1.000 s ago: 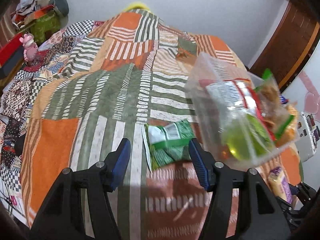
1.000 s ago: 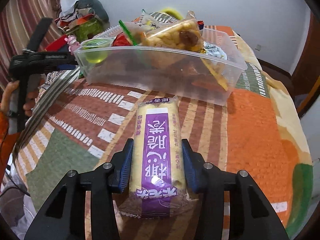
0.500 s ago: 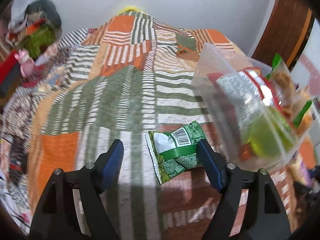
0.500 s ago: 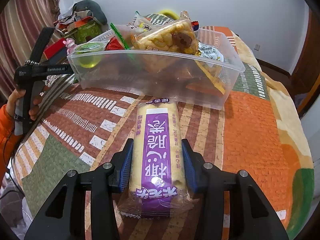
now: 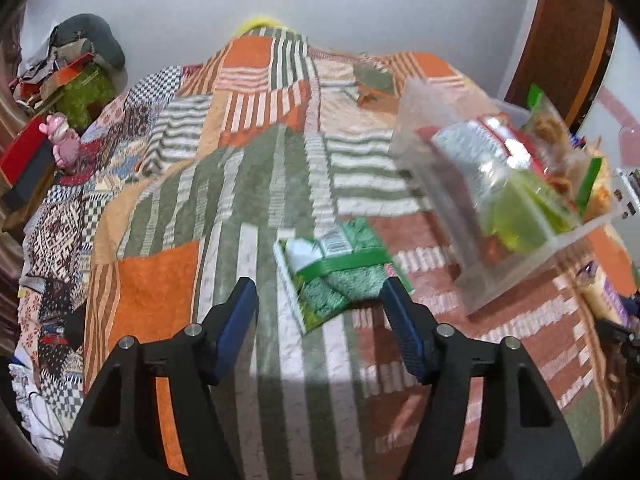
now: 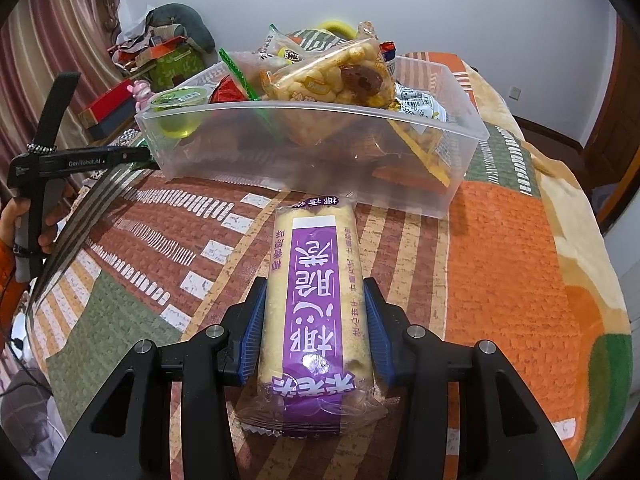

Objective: Organize snacks
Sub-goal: 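Grasp the green snack packet with left gripper while right gripper holds the bread roll, then carry green packet with left gripper while right gripper carries bread roll over the box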

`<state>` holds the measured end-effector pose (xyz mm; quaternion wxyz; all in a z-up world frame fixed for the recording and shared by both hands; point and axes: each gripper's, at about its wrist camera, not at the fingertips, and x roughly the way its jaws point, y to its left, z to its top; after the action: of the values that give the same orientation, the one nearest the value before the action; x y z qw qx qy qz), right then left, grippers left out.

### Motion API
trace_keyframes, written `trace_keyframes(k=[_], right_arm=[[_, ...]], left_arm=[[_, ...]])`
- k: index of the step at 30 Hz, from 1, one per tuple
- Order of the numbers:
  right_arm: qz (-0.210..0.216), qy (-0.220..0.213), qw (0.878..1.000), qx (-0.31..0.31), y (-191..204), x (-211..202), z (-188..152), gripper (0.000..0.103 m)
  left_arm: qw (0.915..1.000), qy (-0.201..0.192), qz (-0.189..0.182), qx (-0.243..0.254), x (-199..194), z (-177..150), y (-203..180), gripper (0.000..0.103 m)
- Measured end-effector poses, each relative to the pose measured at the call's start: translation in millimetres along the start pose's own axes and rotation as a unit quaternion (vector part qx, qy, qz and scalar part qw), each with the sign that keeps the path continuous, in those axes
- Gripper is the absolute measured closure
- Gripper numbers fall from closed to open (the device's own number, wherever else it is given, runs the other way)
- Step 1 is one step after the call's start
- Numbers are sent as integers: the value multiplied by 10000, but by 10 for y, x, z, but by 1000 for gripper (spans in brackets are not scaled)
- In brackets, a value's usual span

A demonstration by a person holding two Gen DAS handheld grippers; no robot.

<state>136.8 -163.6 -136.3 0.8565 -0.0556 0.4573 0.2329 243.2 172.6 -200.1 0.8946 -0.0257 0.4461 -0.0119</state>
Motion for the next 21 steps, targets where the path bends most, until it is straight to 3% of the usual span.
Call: trace_keyframes(k=[3, 6, 12, 21], right_arm=[[15, -1, 10000, -6, 0, 3, 1, 60], [33, -10, 10000, -1, -7, 4, 1, 60], [18, -51, 10000, -5, 5, 2, -10, 60], [92, -116, 9998, 159, -33, -112, -41, 61]], left_arm=[[10000, -29, -75, -44, 56, 98, -41, 38], [9996, 213, -117, -149, 275, 160, -51, 38], [9999, 98, 14, -138, 359, 132, -83, 38], [9999, 92, 41, -65, 181, -9, -85, 53]])
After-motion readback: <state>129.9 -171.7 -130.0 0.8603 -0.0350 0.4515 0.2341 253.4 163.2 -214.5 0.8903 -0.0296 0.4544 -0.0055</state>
